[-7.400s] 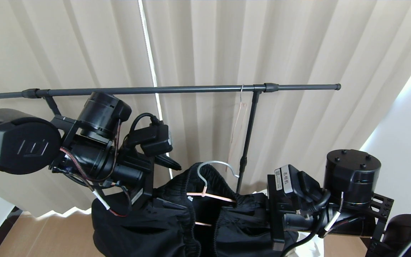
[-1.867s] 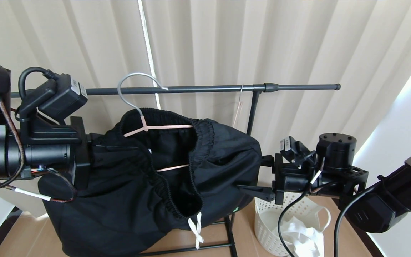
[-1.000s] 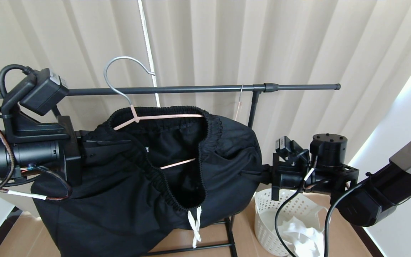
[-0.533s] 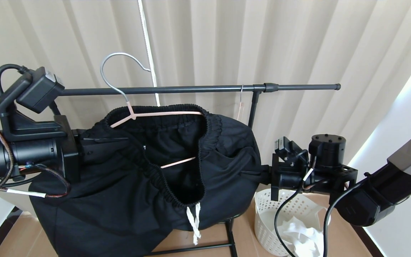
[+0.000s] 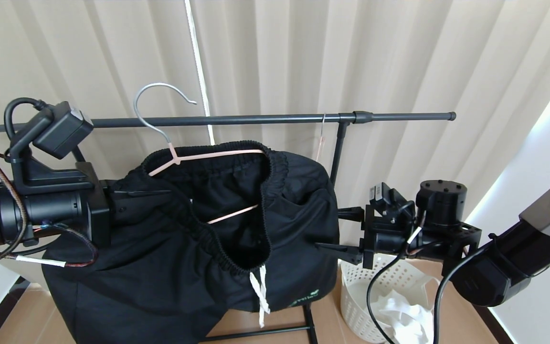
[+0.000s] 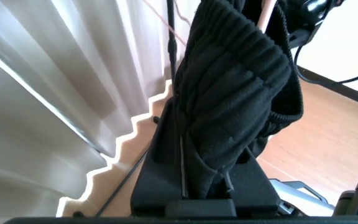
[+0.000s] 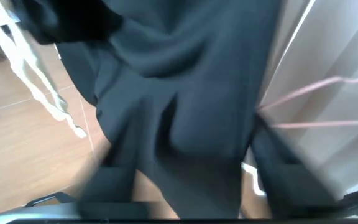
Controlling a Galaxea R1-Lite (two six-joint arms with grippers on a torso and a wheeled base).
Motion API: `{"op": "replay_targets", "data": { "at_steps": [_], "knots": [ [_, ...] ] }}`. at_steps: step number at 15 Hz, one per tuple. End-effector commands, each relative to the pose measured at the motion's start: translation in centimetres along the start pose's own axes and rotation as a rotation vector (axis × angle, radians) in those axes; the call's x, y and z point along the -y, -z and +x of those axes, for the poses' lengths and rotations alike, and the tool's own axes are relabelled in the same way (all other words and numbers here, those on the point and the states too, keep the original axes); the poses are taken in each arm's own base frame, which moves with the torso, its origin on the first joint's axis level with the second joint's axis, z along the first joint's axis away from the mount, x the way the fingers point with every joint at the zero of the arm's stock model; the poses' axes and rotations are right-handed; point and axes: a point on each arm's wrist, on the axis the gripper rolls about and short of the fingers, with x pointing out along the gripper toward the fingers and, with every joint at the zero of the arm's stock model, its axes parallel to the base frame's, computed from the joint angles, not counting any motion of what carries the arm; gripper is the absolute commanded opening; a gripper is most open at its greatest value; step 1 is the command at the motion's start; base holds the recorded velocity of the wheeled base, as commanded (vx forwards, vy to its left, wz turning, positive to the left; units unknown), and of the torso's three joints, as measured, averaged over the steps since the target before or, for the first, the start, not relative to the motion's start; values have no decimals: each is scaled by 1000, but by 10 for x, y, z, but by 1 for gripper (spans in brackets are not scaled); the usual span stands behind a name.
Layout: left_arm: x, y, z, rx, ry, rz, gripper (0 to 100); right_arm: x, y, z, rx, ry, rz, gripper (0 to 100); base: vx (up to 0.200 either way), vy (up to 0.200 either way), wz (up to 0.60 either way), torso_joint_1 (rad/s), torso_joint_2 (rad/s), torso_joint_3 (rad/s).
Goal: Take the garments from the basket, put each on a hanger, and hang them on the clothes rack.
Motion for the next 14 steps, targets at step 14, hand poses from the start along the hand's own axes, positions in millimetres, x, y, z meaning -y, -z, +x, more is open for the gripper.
{"op": "replay_targets", "data": {
  "at_steps": [14],
  "knots": [
    [-24,57,49,-292,-156,-12,0,1,-1,0,33,9,-38,100,0,0,0,0,0,0]
  ]
}}
